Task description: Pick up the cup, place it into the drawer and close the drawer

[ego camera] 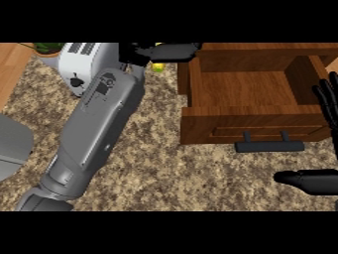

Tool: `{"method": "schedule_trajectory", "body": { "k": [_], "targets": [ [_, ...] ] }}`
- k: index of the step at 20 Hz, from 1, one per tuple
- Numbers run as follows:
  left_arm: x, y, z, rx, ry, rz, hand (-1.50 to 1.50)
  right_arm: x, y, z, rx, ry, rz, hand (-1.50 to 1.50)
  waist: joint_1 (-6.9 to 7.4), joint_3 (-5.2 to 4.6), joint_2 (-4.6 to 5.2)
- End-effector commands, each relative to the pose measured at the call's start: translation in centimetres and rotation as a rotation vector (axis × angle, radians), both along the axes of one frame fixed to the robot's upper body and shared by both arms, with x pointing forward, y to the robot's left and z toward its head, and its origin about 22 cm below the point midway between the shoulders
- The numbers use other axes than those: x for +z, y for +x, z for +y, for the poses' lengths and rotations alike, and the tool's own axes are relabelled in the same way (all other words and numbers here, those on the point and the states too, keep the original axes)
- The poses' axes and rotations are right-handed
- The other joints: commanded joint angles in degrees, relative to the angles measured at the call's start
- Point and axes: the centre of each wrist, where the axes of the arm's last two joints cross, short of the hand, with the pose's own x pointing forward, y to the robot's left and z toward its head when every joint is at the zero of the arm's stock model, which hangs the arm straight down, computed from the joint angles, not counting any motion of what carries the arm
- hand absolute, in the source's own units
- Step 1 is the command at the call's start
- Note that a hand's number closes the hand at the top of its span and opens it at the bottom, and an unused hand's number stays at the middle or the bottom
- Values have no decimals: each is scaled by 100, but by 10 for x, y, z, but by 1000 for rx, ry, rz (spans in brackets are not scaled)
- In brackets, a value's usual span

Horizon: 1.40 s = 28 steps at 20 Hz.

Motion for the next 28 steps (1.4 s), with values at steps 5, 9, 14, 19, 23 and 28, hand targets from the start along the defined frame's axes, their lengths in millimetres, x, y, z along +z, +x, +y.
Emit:
{"method": "schedule_trajectory", "body": {
  "k": [5,9,14,19,23,28],
  "targets": [
    [-2,5,-40,31,29,131,150,-10,1,-7,18,-22,-5,-150,-124,2,16],
    [7,10,-51,22,84,127,150,-6,4,-7,11,-4,-2,-150,-110,2,26],
    [-24,12,-47,27,114,172,150,10,6,-3,14,-1,-4,-150,-199,2,56],
    [-35,12,-50,94,216,181,150,-6,5,-8,50,1,-18,-150,-327,10,96],
    [-45,10,-52,77,295,200,150,23,15,-2,55,-21,-21,-150,-319,3,92],
    [-47,1,-63,85,371,214,-150,-1,11,-2,66,0,-25,-150,-416,9,95]
  ]
}}
